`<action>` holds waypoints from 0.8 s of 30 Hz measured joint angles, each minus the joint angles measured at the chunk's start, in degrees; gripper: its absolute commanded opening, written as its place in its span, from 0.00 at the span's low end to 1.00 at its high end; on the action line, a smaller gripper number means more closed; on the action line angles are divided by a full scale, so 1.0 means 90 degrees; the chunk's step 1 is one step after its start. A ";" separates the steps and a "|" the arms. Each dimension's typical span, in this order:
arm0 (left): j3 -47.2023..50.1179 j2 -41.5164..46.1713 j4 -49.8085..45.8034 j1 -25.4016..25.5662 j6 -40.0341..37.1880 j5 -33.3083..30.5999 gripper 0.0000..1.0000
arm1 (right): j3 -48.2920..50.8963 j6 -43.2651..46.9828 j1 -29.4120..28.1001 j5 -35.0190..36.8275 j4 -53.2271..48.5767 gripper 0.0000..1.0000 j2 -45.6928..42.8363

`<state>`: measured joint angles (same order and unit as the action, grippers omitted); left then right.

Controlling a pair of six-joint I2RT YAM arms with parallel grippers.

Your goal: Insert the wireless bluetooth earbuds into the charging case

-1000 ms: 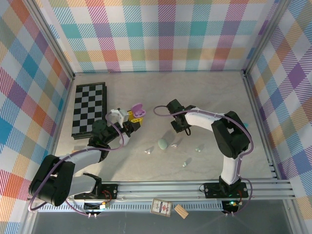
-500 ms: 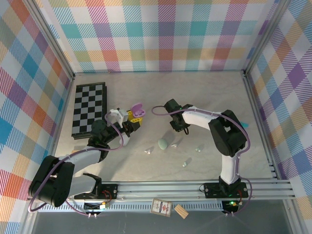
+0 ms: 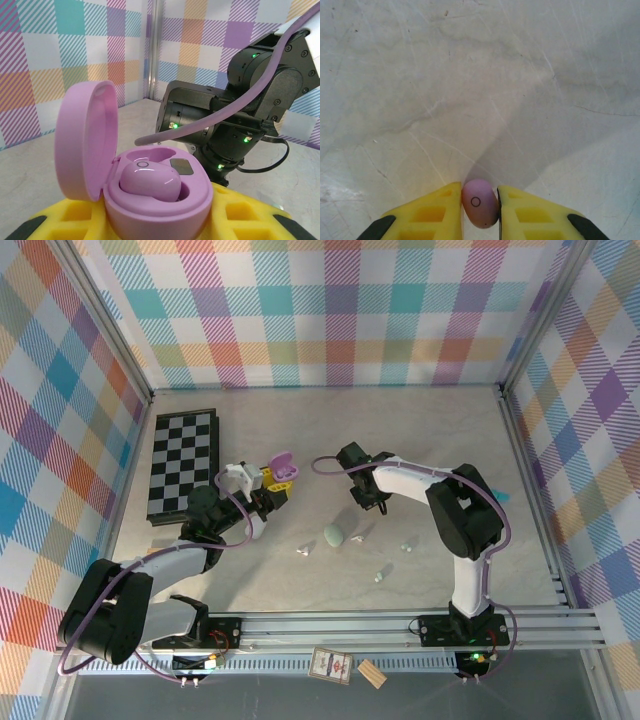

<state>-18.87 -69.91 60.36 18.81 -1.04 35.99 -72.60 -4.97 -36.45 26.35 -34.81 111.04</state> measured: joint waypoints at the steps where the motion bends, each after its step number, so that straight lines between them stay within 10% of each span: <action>1: 0.0000 0.0000 0.0000 0.0000 -0.0002 0.0012 0.31 | 0.0000 -0.0032 0.0000 -0.0010 -0.0002 0.21 -0.0017; 24: -0.0318 -0.0597 0.0172 0.0525 -0.0134 0.0160 0.31 | 0.0066 -0.0784 0.0000 -0.2584 -0.0255 0.23 -0.3230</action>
<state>-21.74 -75.29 61.91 23.53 -2.24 37.43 -72.01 -12.03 -36.45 3.09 -37.10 81.97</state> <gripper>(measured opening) 0.351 0.228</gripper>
